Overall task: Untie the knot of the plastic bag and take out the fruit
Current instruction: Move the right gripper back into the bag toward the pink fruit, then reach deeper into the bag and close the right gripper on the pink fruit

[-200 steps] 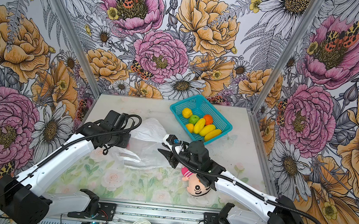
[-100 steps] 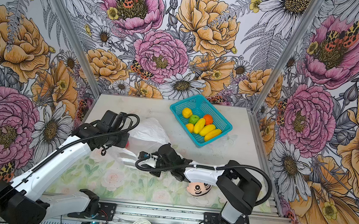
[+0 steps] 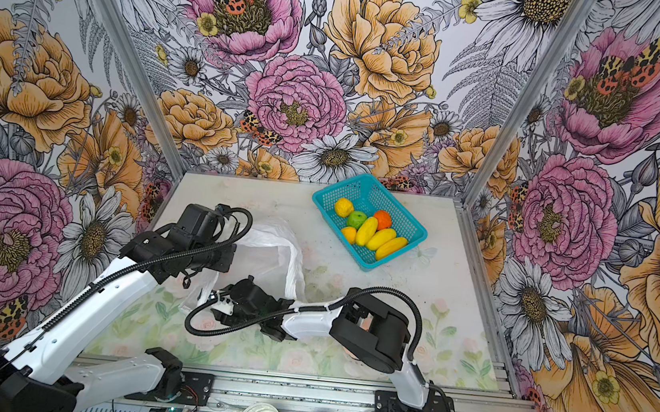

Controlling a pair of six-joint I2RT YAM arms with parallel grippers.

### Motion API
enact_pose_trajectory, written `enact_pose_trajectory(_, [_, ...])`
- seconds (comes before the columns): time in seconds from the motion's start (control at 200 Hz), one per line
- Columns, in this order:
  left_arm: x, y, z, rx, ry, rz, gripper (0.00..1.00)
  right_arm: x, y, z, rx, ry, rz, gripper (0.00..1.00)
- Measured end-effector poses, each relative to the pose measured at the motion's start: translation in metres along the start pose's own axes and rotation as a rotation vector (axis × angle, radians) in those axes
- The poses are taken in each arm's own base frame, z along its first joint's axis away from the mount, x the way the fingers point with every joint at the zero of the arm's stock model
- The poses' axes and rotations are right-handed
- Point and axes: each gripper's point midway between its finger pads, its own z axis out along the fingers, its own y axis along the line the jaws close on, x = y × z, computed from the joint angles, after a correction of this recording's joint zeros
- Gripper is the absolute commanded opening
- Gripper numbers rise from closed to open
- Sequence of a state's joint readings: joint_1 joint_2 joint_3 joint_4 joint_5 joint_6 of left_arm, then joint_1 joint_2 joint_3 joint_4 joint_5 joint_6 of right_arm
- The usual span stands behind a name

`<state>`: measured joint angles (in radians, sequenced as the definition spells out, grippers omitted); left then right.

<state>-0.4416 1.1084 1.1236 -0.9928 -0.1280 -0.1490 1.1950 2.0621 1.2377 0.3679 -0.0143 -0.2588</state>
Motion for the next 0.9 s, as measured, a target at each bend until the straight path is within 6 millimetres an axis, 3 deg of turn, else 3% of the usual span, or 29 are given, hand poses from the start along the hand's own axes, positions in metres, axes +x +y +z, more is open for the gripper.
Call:
enact_pose_trajectory(0.14, [0.002, -0.016, -0.001, 0.045, 0.004, 0.035, 0.00, -0.013, -0.035, 0.022, 0.167, 0.018, 0.066, 0.72])
enact_pose_trajectory(0.25, [0.000, -0.024, -0.002, 0.065, -0.010, 0.059, 0.00, 0.000, -0.056, 0.029, 0.264, 0.065, 0.115, 0.77])
enact_pose_trajectory(0.545, [-0.004, -0.028, -0.002, 0.078, -0.025, 0.066, 0.00, 0.034, -0.078, 0.041, 0.356, 0.169, 0.196, 0.80])
enact_pose_trajectory(0.901, [-0.007, -0.029, -0.003, 0.082, -0.042, 0.065, 0.00, 0.051, -0.099, 0.055, 0.381, 0.190, 0.237, 0.90])
